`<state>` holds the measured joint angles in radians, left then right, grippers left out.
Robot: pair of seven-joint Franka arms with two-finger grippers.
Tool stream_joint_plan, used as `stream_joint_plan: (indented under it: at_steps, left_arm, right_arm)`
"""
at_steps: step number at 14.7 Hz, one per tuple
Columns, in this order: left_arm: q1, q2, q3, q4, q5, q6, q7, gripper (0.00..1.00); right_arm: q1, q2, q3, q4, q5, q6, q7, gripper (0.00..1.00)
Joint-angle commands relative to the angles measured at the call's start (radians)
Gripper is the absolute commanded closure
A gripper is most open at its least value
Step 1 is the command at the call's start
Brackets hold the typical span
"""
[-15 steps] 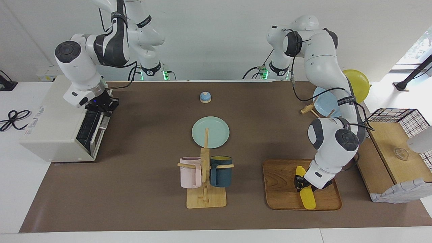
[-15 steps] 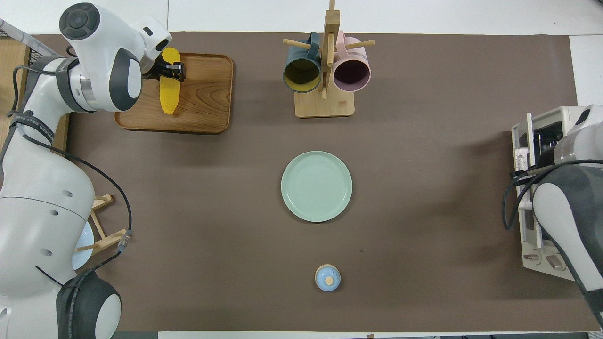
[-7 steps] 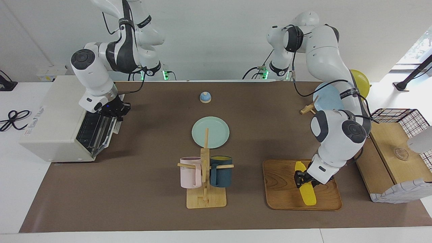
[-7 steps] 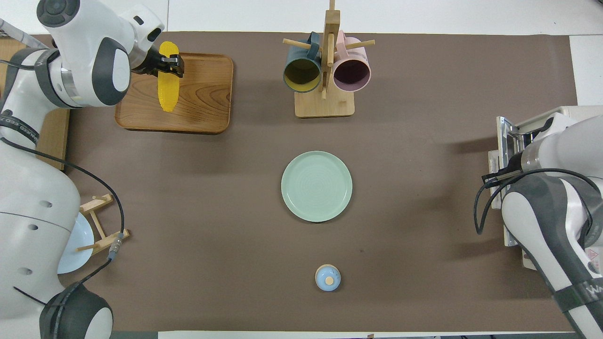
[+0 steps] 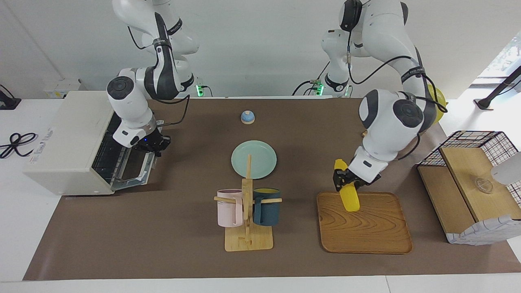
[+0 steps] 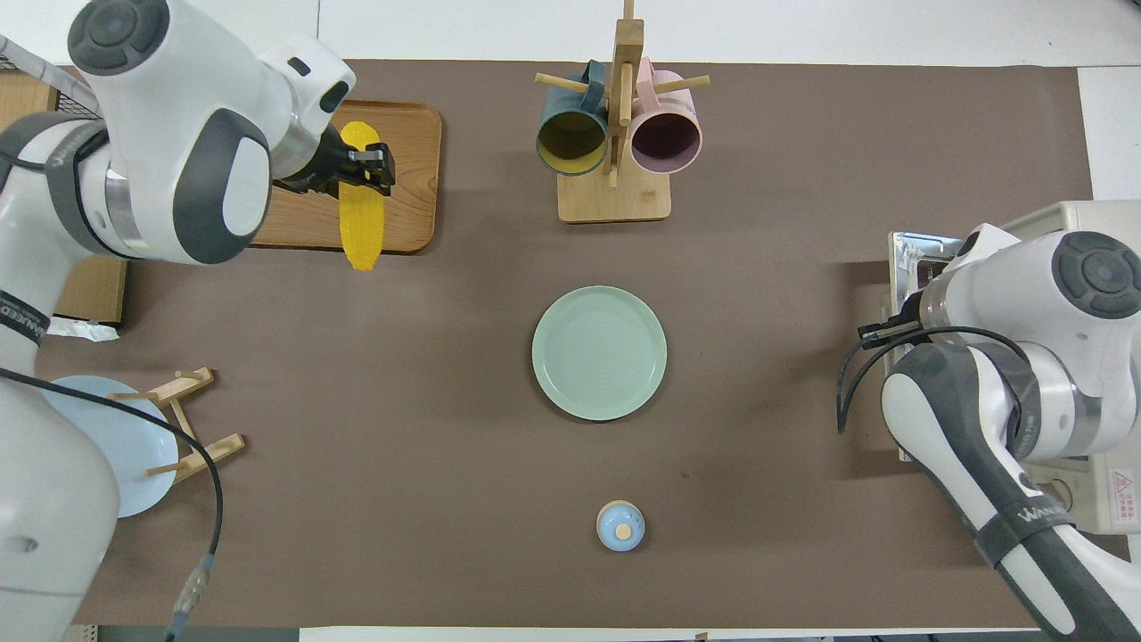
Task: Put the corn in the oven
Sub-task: 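Lift the corn with the left gripper and carry it over the green plate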
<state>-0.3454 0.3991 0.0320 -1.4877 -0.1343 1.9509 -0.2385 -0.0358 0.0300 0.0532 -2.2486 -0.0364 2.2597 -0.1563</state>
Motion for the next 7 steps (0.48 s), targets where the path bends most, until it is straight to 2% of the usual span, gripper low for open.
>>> stream_joint_plan:
  at_steps: [1, 4, 7]
  left_arm:
    - [-0.099, -0.178, 0.014, -0.227, -0.010, 0.016, -0.097, 1.00]
    - [-0.216, -0.236, 0.014, -0.324, -0.010, 0.043, -0.212, 1.00]
    - [-0.341, -0.299, 0.014, -0.474, -0.010, 0.196, -0.346, 1.00]
  right_arm:
    - [0.013, -0.012, -0.015, -0.055, -0.019, 0.072, 0.032, 1.00]
    - [0.011, -0.004, -0.015, -0.071, -0.019, 0.089, 0.034, 1.00]
    - [0.013, 0.007, -0.013, -0.085, -0.019, 0.129, 0.060, 1.00]
